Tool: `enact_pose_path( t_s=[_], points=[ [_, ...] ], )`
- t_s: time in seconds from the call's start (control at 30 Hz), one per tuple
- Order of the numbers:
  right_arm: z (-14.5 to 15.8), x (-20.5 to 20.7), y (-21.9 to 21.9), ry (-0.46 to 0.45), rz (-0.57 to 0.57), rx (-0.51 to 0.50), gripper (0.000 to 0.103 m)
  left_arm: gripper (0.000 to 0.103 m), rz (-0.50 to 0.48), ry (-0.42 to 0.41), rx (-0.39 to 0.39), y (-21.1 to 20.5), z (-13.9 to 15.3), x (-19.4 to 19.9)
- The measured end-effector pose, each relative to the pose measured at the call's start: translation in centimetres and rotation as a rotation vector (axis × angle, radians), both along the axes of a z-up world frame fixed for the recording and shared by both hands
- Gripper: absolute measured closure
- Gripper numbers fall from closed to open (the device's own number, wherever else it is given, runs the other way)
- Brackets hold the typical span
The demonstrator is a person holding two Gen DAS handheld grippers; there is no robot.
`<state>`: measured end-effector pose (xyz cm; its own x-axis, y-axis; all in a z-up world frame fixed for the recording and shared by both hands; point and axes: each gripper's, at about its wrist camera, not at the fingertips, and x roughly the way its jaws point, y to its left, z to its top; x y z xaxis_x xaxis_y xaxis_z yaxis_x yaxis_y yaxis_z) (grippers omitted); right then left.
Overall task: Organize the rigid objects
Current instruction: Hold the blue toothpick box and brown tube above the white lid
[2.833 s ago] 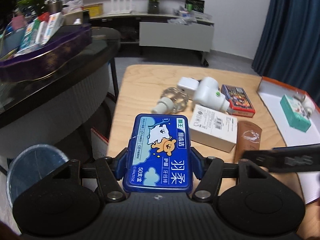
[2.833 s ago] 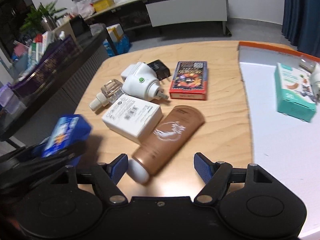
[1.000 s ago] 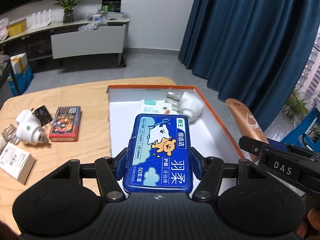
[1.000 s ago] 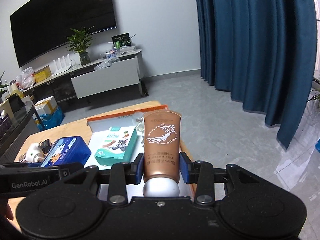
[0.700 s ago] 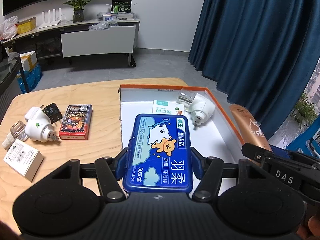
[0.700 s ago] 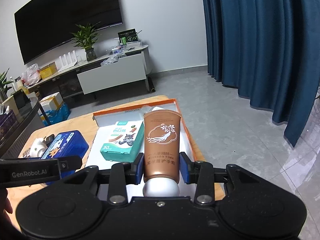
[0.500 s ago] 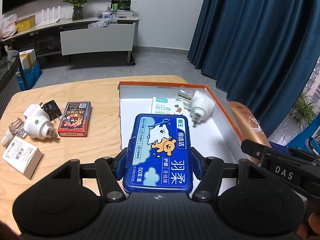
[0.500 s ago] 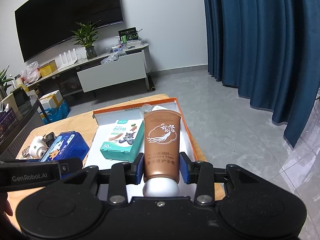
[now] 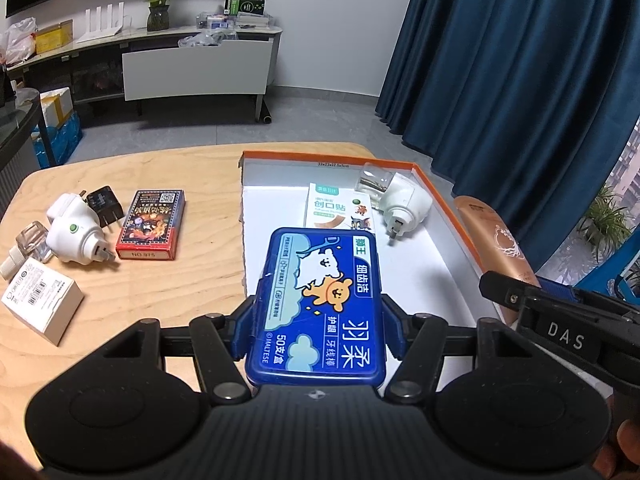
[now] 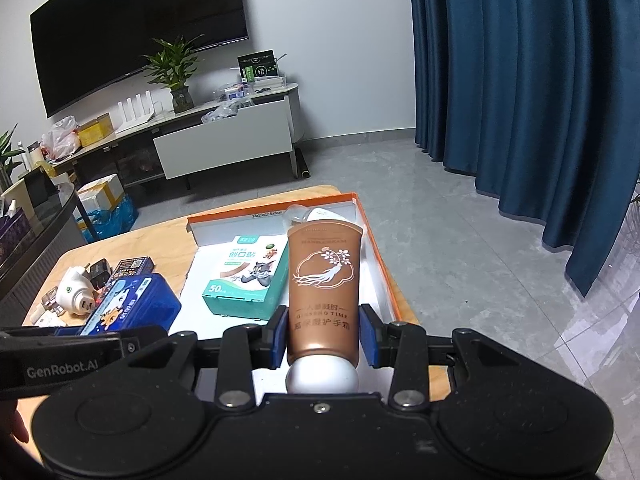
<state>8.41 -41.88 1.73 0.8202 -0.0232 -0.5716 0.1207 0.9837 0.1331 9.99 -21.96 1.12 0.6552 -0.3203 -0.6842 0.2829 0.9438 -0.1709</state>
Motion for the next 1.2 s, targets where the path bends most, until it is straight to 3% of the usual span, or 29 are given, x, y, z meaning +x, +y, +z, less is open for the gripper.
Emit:
enact_pose_path(
  t_s=[1.2],
  points=[
    [-0.05, 0.33, 0.22, 0.023, 0.006, -0.03, 0.058, 0.04, -0.014, -0.004, 0.013, -0.01, -0.28, -0.2]
  ],
)
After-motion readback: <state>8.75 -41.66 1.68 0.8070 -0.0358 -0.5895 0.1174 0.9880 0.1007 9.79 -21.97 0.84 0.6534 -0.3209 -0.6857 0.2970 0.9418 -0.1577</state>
